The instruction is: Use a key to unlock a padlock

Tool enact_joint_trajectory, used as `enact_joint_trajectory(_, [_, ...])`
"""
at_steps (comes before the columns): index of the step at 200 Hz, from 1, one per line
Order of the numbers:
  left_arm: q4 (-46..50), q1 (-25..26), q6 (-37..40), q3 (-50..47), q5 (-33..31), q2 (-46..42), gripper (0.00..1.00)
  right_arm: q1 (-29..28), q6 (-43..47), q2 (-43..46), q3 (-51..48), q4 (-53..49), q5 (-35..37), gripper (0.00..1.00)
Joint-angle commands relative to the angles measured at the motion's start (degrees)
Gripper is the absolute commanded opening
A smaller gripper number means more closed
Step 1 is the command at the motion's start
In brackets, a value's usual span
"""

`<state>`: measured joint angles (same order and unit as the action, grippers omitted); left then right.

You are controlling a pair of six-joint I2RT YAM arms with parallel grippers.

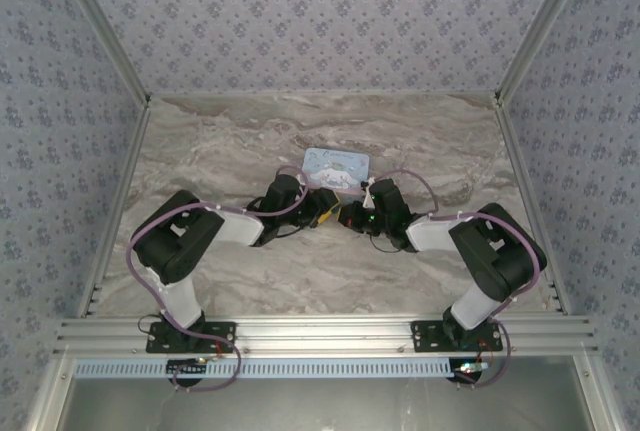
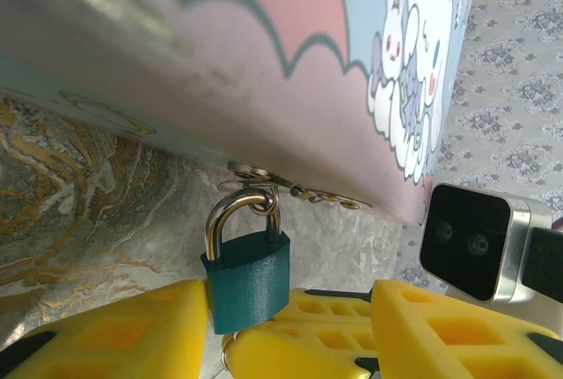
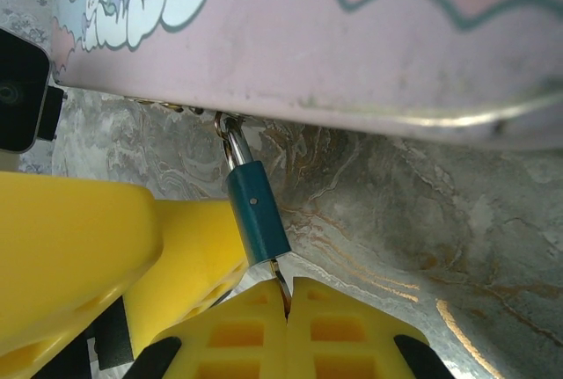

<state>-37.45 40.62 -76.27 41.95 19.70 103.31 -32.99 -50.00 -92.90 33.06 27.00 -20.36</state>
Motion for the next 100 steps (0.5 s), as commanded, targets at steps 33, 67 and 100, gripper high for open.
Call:
enact_joint_trajectory(33, [2.33, 0.15, -3.93, -0.05, 0.69, 4.55, 0.46, -0.13, -1.03, -0.79, 1.66, 0.24, -0.89, 0.0])
enact_joint_trajectory(67, [2.62, 0.17, -3.97, -0.2, 0.38, 5.5, 0.48, -0.15, -1.24, -0.92, 1.61, 0.22, -0.74, 0.0])
enact_joint_trajectory(100, [4.46, 0.21, -3.73, -1.24, -0.69, 4.55, 0.54, -0.13, -1.3, -1.14, 1.47, 0.32, -0.55, 0.0])
